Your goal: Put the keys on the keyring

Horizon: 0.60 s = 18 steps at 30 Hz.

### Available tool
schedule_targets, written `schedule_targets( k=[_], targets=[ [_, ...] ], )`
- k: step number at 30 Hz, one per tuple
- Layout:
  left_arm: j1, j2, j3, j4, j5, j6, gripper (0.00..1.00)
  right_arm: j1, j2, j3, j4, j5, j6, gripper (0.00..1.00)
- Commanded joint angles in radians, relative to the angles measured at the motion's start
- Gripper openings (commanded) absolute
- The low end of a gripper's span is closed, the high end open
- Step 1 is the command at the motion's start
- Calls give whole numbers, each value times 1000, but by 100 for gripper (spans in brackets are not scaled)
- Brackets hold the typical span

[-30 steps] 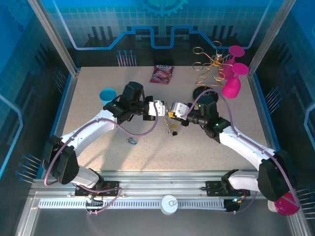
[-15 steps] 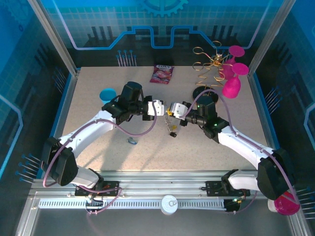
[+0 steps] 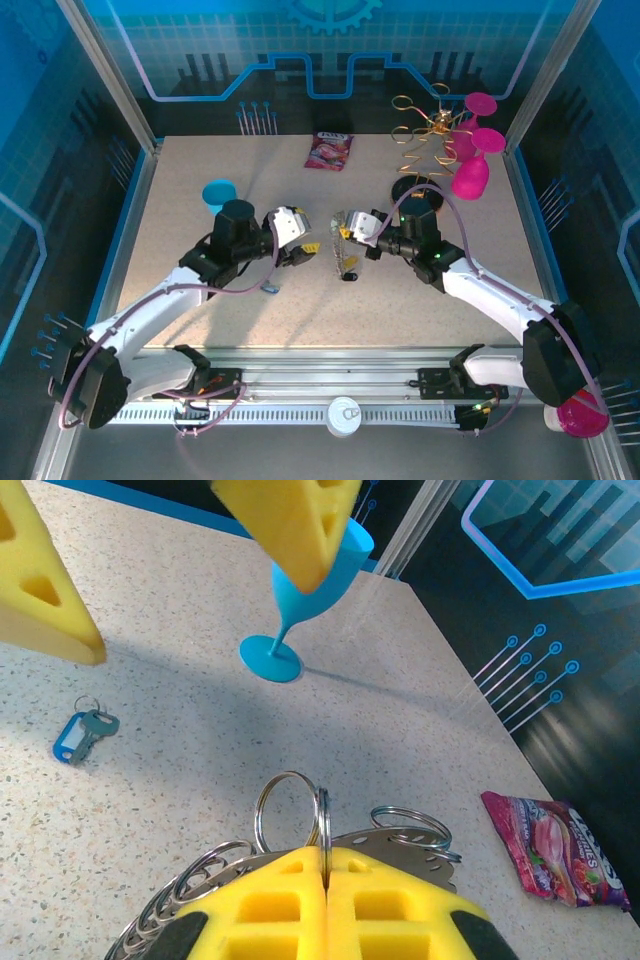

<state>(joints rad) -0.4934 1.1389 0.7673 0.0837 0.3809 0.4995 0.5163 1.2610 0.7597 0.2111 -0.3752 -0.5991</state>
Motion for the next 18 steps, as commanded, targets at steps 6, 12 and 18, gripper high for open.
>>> schedule_targets(
  k=[6,12,18],
  targets=[
    [55,66,-49,210,210,-460,63,9,-1,8,31,-56,8,0],
    [91,196,8,273,397,-626,54,11,-1,10,30,-70,3,0],
    [92,265,25,306,495,-679,46,16,-3,14,24,-78,4,0]
  ],
)
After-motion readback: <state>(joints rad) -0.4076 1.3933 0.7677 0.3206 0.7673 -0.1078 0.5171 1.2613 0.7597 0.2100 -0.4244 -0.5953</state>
